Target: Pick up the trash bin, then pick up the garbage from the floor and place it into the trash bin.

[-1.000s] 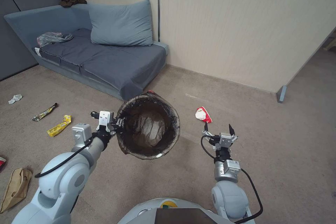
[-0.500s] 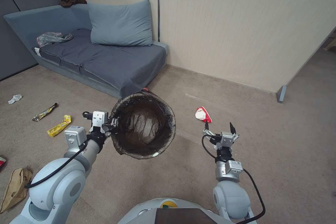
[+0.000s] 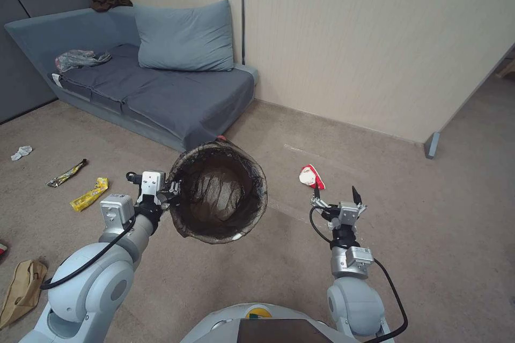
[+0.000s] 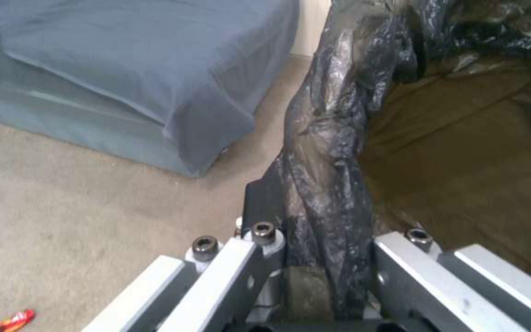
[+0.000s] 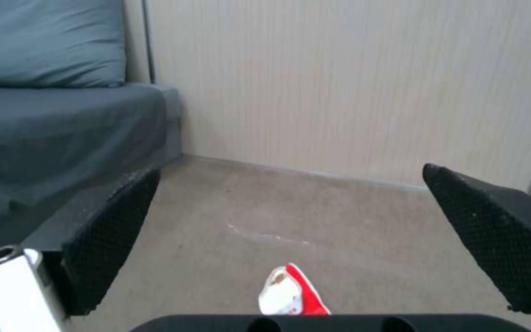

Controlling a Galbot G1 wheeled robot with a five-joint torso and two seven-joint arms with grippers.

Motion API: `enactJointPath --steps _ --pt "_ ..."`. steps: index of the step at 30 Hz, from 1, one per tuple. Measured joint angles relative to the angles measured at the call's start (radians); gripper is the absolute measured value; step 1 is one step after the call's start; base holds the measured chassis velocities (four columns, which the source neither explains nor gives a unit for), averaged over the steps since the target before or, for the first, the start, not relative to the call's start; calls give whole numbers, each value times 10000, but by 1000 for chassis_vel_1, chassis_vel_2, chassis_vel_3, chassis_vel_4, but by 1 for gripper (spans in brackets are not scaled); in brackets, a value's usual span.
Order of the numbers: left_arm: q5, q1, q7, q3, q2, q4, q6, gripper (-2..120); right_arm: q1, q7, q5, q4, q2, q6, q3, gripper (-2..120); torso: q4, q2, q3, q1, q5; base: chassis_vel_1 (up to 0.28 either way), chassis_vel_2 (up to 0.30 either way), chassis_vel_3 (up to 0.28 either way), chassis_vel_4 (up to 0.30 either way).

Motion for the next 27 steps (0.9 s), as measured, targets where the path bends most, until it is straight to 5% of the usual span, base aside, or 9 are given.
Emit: enactJointPath --steps 27 --pt "112 -89 128 10 -3 24 -3 0 190 -97 -476 -155 -2 -79 19 100 -1 -1 4 3 -3 -217 217 214 -219"
